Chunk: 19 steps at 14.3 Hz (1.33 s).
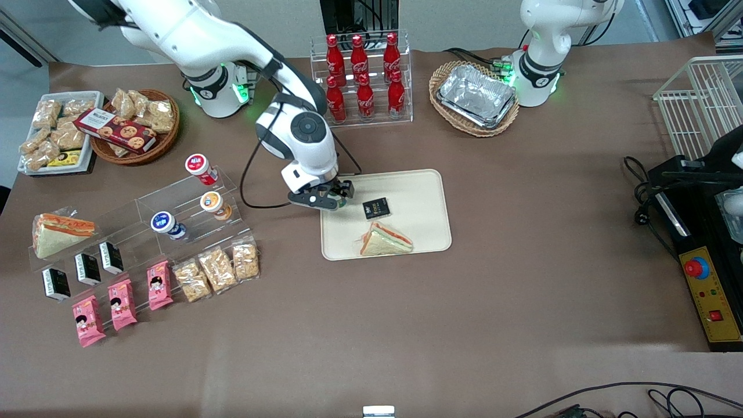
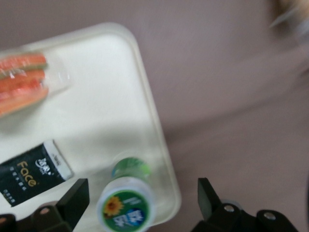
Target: Place green gum on tray
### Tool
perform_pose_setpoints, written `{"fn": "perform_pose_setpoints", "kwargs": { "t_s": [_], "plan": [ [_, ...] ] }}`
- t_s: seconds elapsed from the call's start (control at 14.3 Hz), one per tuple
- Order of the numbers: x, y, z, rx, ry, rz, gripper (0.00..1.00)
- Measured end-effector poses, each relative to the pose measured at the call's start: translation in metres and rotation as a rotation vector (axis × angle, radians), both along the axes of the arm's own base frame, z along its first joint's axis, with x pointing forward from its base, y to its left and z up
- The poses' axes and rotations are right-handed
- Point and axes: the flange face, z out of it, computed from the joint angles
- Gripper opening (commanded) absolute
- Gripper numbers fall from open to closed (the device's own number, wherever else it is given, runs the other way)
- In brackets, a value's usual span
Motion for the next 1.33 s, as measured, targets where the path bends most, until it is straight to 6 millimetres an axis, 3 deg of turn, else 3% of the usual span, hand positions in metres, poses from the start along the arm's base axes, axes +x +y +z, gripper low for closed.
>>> {"fn": "perform_pose_setpoints", "kwargs": {
  "t_s": [0.35,0.49,0.63,0.77,0.91,1.05,1.19,1.33],
  "plan": [
    [0.048,-0.081,0.149,-0.073,-0.070,0.014,1.00],
    [0.060,-0.110,0.189,-0.052,-0.044,-0.013,1.00],
    [0.078,-0.134,0.211,-0.001,-0.032,-0.063,1.00],
    [0.098,-0.170,0.223,0.054,-0.022,-0.066,1.00],
    [0.121,-0.231,0.236,0.066,-0.037,-0.018,1.00],
    [0.133,-0.304,0.253,0.057,-0.049,0.023,1.00],
    [0.137,-0.370,0.279,0.049,-0.068,0.069,1.00],
    [0.133,-0.418,0.306,0.044,-0.067,0.067,1.00]
  ]
}}
